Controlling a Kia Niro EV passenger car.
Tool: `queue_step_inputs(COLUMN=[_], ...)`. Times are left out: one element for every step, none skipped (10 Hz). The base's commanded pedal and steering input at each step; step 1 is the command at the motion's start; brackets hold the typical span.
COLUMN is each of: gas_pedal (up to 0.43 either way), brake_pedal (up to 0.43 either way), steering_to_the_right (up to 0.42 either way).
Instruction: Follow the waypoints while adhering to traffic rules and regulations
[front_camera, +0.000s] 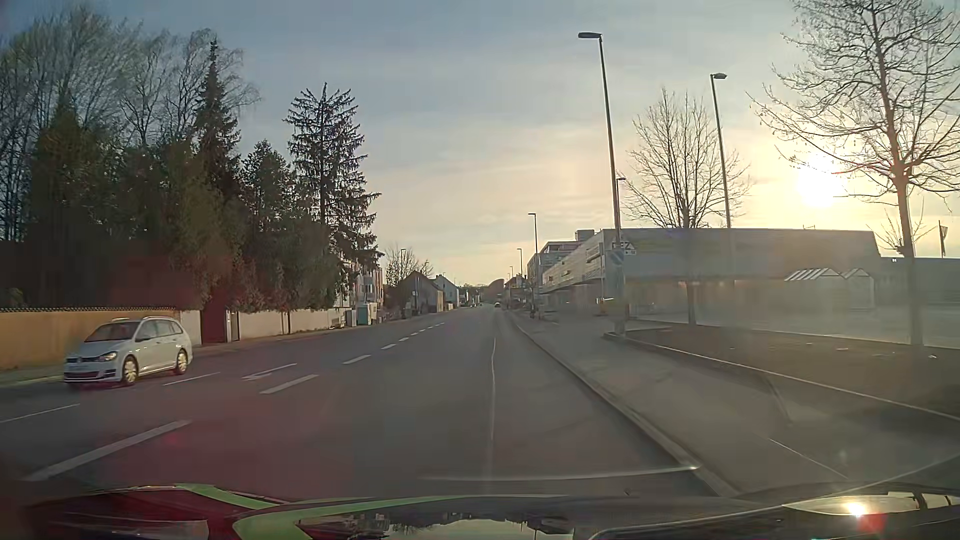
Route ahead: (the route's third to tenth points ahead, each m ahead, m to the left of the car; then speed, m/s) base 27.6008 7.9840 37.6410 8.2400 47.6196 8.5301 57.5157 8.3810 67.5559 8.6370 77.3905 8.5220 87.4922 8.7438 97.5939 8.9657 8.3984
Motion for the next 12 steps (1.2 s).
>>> queue_step_inputs(gas_pedal=[0.228, 0.228, 0.228, 0.228, 0.228, 0.228, 0.228, 0.228, 0.228, 0.228, 0.228, 0.228], brake_pedal=[0.000, 0.000, 0.000, 0.000, 0.000, 0.000, 0.000, 0.000, 0.000, 0.000, 0.000, 0.000], steering_to_the_right=[-0.003, -0.010, -0.011, -0.010, -0.008, -0.007, -0.007, -0.007, -0.007, -0.006, -0.006, -0.006])
